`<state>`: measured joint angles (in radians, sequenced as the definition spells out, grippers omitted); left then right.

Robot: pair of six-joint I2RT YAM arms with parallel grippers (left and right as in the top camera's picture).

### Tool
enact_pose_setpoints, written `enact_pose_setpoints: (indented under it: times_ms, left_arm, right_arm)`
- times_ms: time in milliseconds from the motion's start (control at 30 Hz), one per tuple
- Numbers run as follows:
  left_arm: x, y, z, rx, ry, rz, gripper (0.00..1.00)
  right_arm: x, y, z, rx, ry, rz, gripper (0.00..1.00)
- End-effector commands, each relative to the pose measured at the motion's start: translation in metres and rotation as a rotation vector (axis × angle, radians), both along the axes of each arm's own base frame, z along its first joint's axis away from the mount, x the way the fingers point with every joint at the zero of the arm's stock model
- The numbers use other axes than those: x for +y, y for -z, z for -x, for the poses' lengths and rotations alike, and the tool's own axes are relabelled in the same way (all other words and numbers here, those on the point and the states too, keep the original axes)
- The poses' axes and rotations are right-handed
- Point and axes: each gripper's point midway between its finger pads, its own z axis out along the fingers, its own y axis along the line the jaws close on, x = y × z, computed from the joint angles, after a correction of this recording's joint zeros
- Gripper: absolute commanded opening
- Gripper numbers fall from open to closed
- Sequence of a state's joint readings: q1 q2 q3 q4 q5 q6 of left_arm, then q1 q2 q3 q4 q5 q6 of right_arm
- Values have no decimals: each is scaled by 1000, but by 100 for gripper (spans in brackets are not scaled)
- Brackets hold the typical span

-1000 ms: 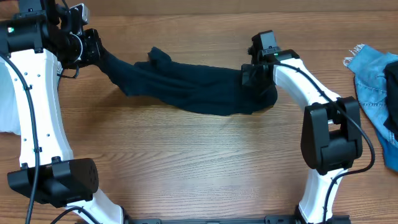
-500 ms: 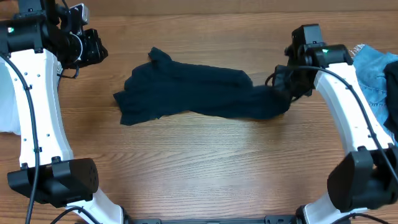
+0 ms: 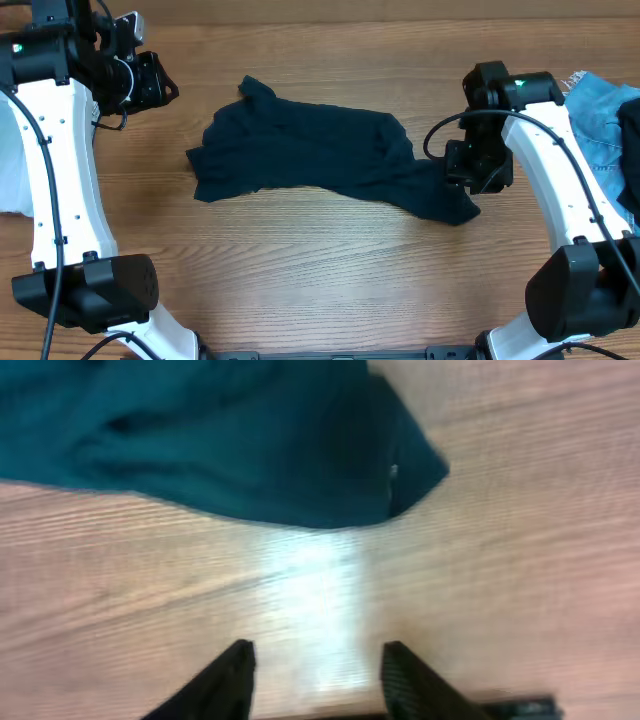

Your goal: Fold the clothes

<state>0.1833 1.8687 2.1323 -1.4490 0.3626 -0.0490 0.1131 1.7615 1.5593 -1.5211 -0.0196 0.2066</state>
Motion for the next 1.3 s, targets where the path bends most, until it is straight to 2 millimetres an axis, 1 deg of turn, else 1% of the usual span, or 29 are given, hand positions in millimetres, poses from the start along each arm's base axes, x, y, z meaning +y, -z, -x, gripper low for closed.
enact_pose_setpoints:
  times_ms: [0, 67, 100, 167, 200, 233, 267, 300, 367, 433, 467, 500, 600, 667, 733, 767, 933, 1067, 1100, 1200, 1233, 1267]
  left_arm:
    - [-6, 7, 12, 55, 35, -5, 30]
    - [-17, 14, 22, 93, 100, -9, 29]
    - [-26, 20, 26, 110, 139, -12, 30]
    - [-45, 30, 31, 136, 214, -20, 35]
    - [-59, 41, 34, 154, 272, -27, 39]
    - [-76, 57, 37, 176, 331, -39, 43]
    - [-86, 70, 39, 191, 362, -54, 45]
    - [-97, 90, 41, 207, 399, -85, 47]
    - [-114, 130, 45, 228, 453, -157, 48]
    - [-122, 166, 51, 244, 469, -222, 48]
    - [-123, 178, 53, 247, 475, -244, 48]
    - [-127, 194, 59, 250, 491, -255, 48]
    - [-125, 225, 66, 245, 503, -321, 48]
    - [-117, 237, 66, 241, 479, -375, 48]
    - [-109, 244, 57, 202, 459, -431, 48]
    - [-110, 246, 52, 170, 469, -440, 50]
    - [-112, 255, 41, 126, 479, -448, 54]
    - [-115, 267, 43, 149, 497, -437, 55]
    - [-116, 272, 46, 166, 503, -428, 54]
    - [-115, 283, 58, 226, 518, -421, 36]
    - [-115, 283, 59, 232, 518, -421, 34]
    - [-114, 283, 59, 234, 515, -422, 26]
  right_arm:
    - [-1, -3, -19, -93, 7, 16, 50]
    - [1, -4, -38, -167, 33, 5, 56]
    - [3, -4, -45, -196, 34, -5, 57]
    - [5, -5, -55, -236, 58, -14, 61]
    - [6, -6, -59, -251, 61, -20, 62]
    - [6, -6, -60, -256, 61, -21, 65]
    - [6, -6, -60, -257, 61, -21, 66]
    - [6, -6, -60, -257, 61, -21, 67]
    - [6, -6, -60, -256, 60, -20, 69]
    - [6, -6, -60, -254, 60, -20, 72]
    - [6, -6, -60, -254, 60, -20, 73]
    - [6, -6, -60, -254, 56, -20, 73]
    - [6, -6, -61, -261, 56, -21, 75]
    - [6, -6, -61, -261, 56, -21, 75]
    - [6, -6, -61, -261, 53, -21, 75]
    - [6, -7, -61, -261, 53, -21, 75]
    - [6, -6, -61, -260, 53, -20, 75]
    - [6, -6, -60, -256, 53, -20, 74]
    - [6, -6, -60, -255, 53, -20, 74]
    - [6, -6, -59, -253, 53, -19, 74]
    - [6, -6, -60, -254, 52, -19, 74]
    - [6, -6, -60, -255, 52, -19, 74]
